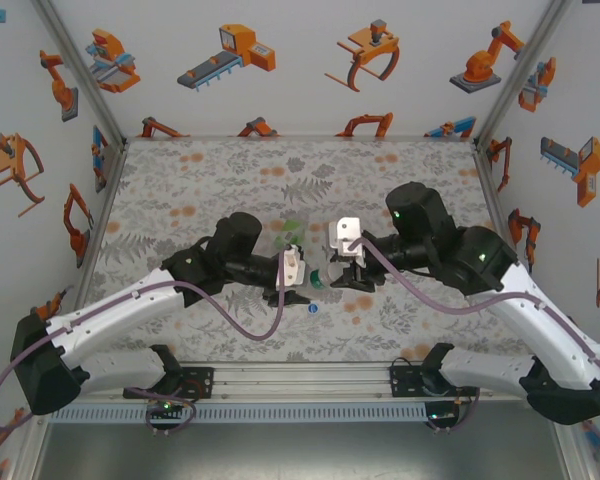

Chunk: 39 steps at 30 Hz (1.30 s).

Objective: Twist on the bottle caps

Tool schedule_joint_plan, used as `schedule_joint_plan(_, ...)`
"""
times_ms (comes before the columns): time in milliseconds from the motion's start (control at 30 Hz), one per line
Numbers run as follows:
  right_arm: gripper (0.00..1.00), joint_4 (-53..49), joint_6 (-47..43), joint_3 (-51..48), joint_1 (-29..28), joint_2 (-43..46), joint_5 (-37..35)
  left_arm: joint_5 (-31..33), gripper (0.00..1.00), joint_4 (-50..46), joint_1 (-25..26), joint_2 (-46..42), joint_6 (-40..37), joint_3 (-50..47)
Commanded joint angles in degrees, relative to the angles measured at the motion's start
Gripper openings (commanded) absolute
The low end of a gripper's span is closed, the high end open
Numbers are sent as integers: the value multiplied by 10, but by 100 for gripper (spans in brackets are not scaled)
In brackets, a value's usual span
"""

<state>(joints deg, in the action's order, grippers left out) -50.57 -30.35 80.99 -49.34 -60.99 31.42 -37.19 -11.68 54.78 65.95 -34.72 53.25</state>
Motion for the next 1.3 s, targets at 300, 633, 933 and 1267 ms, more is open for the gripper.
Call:
schedule_joint_plan(300,0,32,174,-32,-2,20,-92,17,0,38,1,-18,4,-3)
schedule_joint_plan(633,52,9,60,-15,-3,9,-1,-10,0,24,2,-14,2,4)
schedule_joint_plan(933,62,19,10,-14,-3,-18,17,-5,0,19,2,-13,8,7)
schedule_joint_plan(1267,48,50,8,-42,-3,-15,16,-2,0,18,2,-12,10,8)
